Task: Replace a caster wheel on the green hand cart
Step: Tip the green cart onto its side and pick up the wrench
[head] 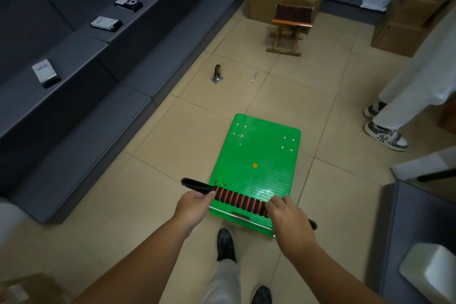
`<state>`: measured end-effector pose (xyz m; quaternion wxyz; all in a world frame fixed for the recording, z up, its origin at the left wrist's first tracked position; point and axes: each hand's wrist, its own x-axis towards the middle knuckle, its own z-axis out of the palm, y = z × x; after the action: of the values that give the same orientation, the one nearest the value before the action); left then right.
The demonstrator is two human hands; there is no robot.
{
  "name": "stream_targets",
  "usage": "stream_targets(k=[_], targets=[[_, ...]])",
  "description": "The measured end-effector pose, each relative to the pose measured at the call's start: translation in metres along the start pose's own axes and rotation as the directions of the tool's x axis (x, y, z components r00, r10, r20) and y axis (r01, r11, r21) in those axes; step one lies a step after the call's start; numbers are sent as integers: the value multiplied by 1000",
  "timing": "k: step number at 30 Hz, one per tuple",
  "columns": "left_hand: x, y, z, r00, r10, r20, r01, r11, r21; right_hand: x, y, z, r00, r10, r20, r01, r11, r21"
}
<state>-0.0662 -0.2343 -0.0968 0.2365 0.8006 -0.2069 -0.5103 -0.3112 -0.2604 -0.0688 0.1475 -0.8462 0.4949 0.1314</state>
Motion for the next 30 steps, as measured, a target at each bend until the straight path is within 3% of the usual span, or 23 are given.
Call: stream_targets(k=[4,7,11,15,17,20,30], targets=[[34,52,16,997,-34,71,45,988,-150,46,30,-24,996,21,-82,-21,1000,-2],[67,100,35,995,-69,77,92,930,-356,87,54,-36,979,-14,-202,27,998,62],[123,169,65,979,-198,55,175,662,-729,143,103,-45,925,-122,-361,172,979,109],[186,226,97,959,-283,0,135,458,-879,193,170,-39,981,-49,-187,75,988,134],[213,255,109,943,-330,-51,110,450,-886,221,196,-36,969,8,-246,53,968,244],[253,299,116,917,-385,-98,115,494,-862,267,218,-37,886,51,-462,99,951,294],[299,381,124,960,-253,-119,35,530,-847,319,230,-38,795,201,-573,92,892,442]])
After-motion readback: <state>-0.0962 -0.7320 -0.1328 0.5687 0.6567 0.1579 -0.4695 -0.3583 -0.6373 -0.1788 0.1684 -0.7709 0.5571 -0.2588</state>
